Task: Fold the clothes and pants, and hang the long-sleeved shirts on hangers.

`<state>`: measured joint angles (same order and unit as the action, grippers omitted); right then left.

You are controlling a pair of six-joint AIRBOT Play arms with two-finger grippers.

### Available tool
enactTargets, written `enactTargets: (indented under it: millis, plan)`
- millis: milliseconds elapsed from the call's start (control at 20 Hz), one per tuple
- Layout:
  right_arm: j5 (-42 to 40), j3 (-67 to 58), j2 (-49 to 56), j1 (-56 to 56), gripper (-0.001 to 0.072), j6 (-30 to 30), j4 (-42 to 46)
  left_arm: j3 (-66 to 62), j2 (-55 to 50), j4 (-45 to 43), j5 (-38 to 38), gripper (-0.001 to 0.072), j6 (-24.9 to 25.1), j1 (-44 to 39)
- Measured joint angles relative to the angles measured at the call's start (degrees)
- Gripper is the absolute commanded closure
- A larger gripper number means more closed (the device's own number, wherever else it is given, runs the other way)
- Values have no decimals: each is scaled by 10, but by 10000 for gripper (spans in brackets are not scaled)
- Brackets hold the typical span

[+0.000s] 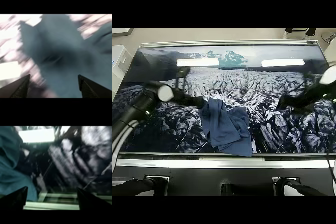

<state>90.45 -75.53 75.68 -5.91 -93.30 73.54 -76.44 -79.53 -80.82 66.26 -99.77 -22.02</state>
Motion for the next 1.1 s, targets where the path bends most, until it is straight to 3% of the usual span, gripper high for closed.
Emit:
enactTargets:
  millis: [100,200,450,550,700,750,800,850,900,950,1100]
  plan:
    - [-11,81,7,0,16,15,-41,36,1,45,65,0,41,39]
    - [-27,156,10,0,16,30,-73,92,5,93,78,1,71,61]
    - [-56,286,13,0,17,59,-127,205,-11,236,-23,17,108,78]
    - [-63,310,13,0,17,65,-139,224,-32,289,-54,118,125,74]
    - [-76,333,13,0,19,71,-156,237,-62,340,-79,132,144,58]
    - [-82,340,13,0,20,72,-162,238,-68,350,-85,216,148,52]
    - [-86,346,13,1,20,74,-169,240,-74,361,-92,472,150,46]
    - [-90,351,13,1,21,76,-175,242,-79,358,-98,587,152,42]
    - [-93,356,13,1,22,78,-180,243,-82,357,-105,604,153,41]
    - [-95,361,13,1,22,78,-186,243,-83,362,-114,678,154,38]
    - [-107,384,13,19,22,89,-208,244,-78,366,-115,688,161,37]
